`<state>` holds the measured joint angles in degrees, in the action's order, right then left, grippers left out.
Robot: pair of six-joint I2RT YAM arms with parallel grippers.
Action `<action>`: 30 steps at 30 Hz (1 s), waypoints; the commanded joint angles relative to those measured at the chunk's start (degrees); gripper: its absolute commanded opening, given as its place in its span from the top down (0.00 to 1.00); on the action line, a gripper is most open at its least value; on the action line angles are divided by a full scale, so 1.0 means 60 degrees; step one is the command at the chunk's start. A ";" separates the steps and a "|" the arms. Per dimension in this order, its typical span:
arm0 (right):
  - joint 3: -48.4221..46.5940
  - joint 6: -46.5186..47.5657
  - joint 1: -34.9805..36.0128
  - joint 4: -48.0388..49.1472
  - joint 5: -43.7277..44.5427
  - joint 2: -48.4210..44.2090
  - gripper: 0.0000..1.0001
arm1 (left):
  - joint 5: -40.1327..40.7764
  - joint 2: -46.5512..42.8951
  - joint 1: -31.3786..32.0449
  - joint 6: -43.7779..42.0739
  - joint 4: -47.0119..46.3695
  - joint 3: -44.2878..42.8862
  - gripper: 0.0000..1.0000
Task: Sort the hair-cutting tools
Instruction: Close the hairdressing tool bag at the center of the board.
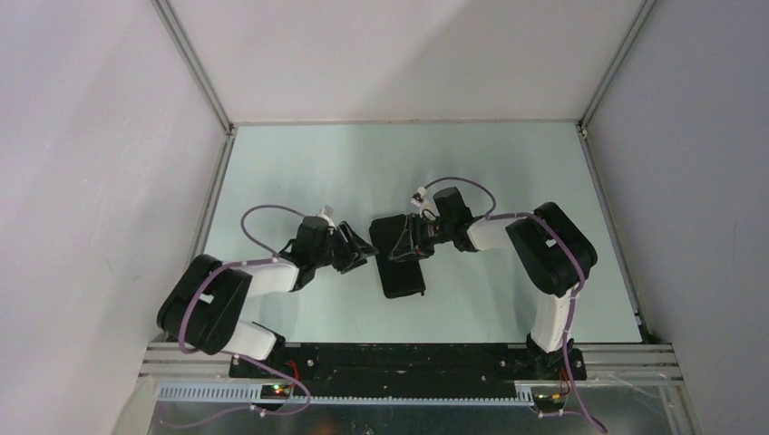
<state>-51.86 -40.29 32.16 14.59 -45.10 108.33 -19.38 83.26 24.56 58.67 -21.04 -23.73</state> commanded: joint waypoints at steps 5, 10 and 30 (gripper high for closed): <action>-0.0399 0.0964 0.0183 -0.1052 0.0750 -0.0068 0.65 | 0.0306 -0.0180 0.0055 -0.0369 0.0493 -0.0942 0.37; -0.0443 0.1210 0.0258 -0.1297 0.0899 -0.0222 0.65 | 0.0193 0.0816 0.0387 -0.0530 0.0763 -0.1849 0.43; -0.0432 0.2708 0.1064 -0.3865 0.4167 -0.2851 0.60 | 0.1402 0.0840 0.0920 0.0005 0.2229 -0.1581 0.64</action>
<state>-53.82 -28.36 35.88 -1.61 -30.81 98.74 -13.52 88.88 29.08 59.09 -13.56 -34.50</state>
